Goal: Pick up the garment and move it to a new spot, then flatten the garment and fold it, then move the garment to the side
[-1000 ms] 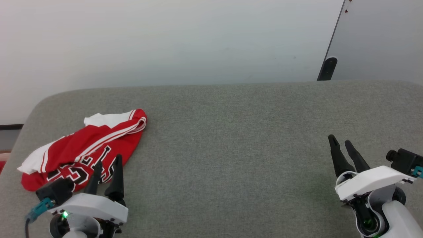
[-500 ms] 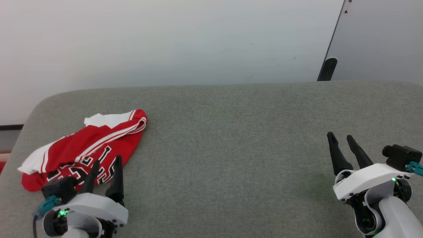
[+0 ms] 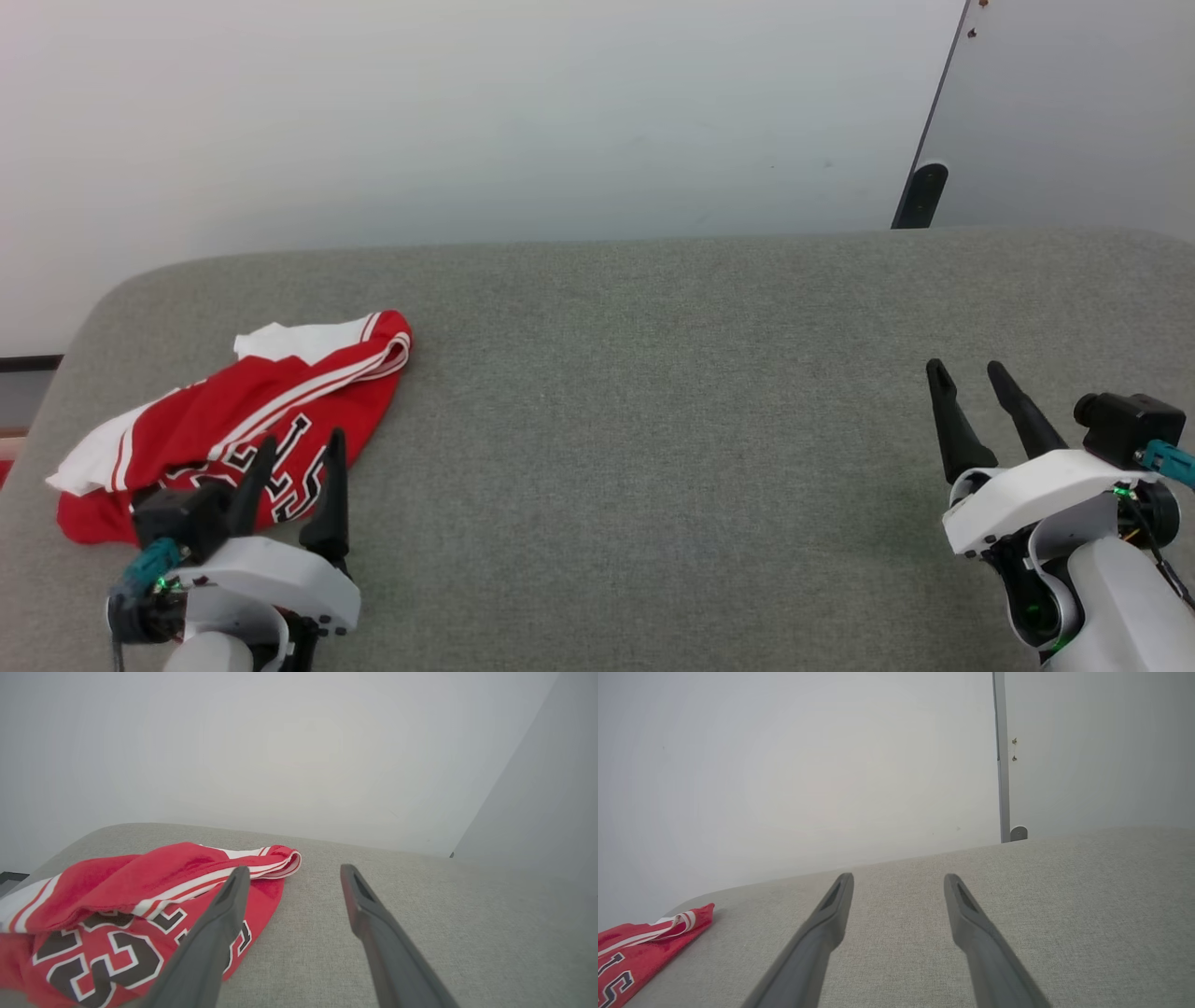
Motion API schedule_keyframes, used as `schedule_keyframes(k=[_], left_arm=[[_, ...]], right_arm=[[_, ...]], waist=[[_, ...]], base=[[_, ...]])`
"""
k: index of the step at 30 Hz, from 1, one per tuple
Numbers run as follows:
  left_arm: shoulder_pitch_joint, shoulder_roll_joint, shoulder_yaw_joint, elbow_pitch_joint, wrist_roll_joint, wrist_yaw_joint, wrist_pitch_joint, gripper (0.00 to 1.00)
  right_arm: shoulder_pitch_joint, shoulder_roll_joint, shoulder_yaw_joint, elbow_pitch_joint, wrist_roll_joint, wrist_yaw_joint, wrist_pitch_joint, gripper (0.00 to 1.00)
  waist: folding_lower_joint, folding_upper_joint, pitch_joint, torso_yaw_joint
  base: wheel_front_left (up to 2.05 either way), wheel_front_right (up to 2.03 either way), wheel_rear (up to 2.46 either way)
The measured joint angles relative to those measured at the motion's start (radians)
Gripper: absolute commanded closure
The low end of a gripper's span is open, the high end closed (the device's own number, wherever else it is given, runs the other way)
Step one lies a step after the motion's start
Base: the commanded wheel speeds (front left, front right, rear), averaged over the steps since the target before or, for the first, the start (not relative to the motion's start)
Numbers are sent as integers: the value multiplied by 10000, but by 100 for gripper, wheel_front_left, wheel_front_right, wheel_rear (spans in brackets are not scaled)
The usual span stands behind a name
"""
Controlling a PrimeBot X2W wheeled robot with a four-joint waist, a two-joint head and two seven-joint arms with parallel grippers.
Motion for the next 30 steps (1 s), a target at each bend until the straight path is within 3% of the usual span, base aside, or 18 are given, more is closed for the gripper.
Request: schedule_keyframes(k=[11,30], left_arm=[[-188,113,-142,313,851,-56,-217,0],[-574,276,-219,1043,1294,-134,-593,0]], right_arm=[[-33,-25,-159,38,-780,0,-232,0],[72,8,-385,280,-1703,0,-583,0]], waist=[[0,0,6,-63],[0,0,-16,-185]], base=[[0,0,0],[0,0,0]])
